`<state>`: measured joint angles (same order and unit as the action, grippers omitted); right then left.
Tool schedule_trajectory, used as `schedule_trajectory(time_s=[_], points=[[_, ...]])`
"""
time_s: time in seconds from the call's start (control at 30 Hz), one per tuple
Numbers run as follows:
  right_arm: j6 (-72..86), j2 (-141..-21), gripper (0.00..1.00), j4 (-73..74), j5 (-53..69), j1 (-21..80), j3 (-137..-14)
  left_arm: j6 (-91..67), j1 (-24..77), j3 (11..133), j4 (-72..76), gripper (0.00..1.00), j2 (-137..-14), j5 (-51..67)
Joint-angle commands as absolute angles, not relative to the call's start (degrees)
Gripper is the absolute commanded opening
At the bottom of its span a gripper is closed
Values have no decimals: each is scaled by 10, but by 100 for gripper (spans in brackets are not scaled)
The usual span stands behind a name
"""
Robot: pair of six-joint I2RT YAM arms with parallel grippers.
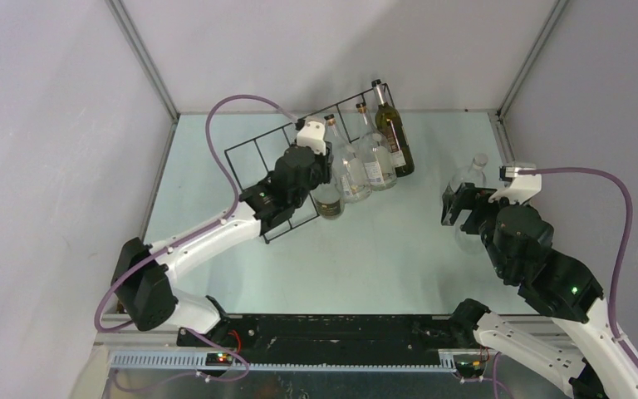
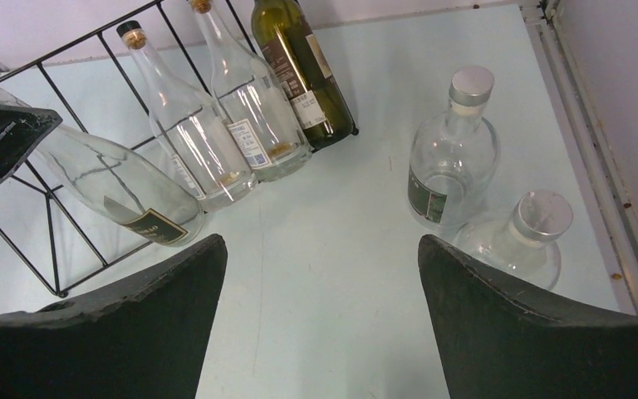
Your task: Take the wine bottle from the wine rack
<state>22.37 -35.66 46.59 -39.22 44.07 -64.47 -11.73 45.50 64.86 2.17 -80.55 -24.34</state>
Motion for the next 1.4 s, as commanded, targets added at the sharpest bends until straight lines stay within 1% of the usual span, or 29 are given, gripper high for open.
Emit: schedule_trajectory(time_s=[0.0,0.43,0.93,1.07,1.37], points=[[236,-353,88,455,-392,443,-639,-80,485,649,21,0,-791,-285],[246,-345,89,470,-398,444,-634,-60,567,661,18,0,-810,-337],[255,-332,88,483,-402,444,-626,-75,630,662,-16,0,-800,-370],[256,-331,88,484,-403,443,-627,-92,633,669,-32,0,-791,-355],[251,-330,89,484,-402,443,-626,-143,634,679,-61,0,-777,-272]])
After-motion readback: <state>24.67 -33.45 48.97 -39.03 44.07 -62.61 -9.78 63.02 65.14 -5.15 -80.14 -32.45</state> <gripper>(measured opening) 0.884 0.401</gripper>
